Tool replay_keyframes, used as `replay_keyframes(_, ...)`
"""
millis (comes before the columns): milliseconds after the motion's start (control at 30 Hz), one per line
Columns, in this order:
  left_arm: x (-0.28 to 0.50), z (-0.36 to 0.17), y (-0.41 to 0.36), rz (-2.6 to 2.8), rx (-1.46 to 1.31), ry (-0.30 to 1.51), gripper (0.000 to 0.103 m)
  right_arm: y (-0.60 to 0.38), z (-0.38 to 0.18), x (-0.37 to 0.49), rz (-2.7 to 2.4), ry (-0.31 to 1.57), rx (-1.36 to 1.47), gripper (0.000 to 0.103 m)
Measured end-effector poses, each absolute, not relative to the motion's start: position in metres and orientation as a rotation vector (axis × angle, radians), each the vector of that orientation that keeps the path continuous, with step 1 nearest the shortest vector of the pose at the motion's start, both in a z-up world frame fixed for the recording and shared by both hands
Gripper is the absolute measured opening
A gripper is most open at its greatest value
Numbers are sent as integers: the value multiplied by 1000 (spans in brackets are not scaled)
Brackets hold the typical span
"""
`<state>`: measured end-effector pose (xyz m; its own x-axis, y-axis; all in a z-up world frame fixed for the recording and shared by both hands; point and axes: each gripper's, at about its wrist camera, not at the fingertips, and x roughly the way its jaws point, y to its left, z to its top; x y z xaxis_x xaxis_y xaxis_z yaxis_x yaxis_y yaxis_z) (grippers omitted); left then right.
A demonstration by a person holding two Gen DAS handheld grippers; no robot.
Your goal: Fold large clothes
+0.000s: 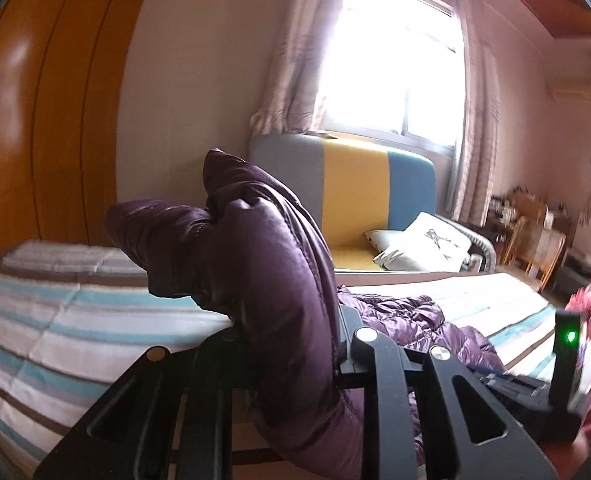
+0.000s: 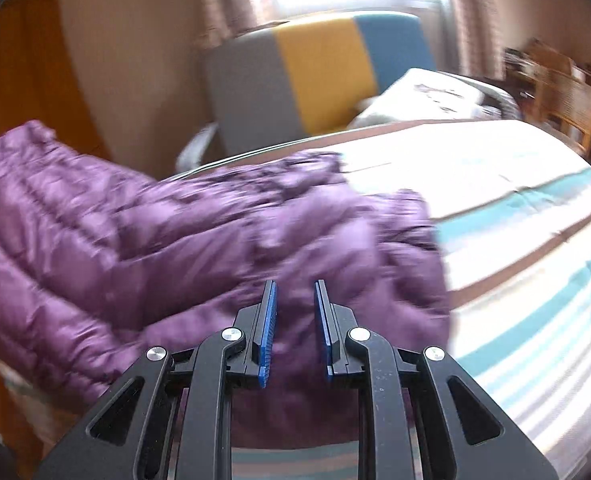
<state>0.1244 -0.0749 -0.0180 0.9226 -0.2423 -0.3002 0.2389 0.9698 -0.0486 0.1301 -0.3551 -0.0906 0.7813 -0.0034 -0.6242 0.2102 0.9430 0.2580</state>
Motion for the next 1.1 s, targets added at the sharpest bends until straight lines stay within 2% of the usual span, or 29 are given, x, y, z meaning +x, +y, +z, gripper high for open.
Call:
replay_keyframes(500,113,-2,-166,-362,235,307,22,-422,-95,107,-321,632,421,19)
replay_keyframes(1100,104,-55,-264,-549,420,434,22,-476,-103,87,-449,625,541,19)
